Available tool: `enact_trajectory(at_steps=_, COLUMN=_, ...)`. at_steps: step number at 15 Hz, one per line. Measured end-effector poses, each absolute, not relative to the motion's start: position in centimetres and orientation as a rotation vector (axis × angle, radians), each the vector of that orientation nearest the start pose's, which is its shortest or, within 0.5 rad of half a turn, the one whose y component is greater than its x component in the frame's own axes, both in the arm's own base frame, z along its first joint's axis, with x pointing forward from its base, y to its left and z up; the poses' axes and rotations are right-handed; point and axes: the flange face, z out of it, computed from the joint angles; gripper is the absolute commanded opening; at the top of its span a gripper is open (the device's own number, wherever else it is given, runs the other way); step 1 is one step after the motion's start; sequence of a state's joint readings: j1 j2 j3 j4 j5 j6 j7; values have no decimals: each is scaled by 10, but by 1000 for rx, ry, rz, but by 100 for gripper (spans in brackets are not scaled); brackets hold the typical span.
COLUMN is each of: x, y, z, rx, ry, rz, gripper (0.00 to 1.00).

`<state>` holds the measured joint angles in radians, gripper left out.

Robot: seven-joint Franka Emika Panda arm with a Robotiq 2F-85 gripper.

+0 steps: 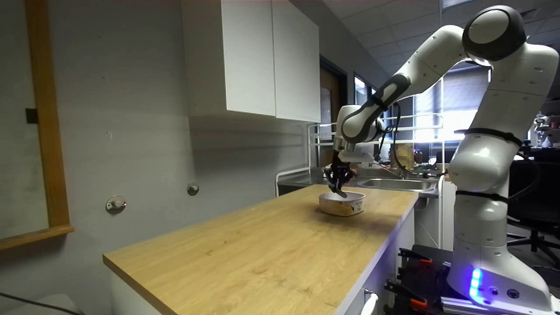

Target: Put the green marker in the white bowl

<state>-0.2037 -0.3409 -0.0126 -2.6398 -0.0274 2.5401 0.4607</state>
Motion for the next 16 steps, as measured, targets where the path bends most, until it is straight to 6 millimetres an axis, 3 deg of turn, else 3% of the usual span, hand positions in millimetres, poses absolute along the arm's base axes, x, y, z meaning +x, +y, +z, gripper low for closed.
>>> enact_trajectory(at_steps=6, x=413, y=-96, z=376, rx=-2930, ry=1018, rz=-372, gripper=10)
enact_trajectory(at_steps=7, x=412, y=-96, z=376, rx=-2930, ry=1020, rz=-371, gripper=45)
enact_trajectory(at_steps=8, x=412, y=-97, z=376, rx=-2929, ry=1021, rz=-370, gripper=45)
enact_trajectory(at_steps=14, x=411, y=-97, z=375, rx=-2928, ry=1024, rz=-368, gripper=90)
enact_trajectory(at_steps=16, x=411, y=-97, z=375, rx=-2928, ry=1023, rz=-368, gripper=100)
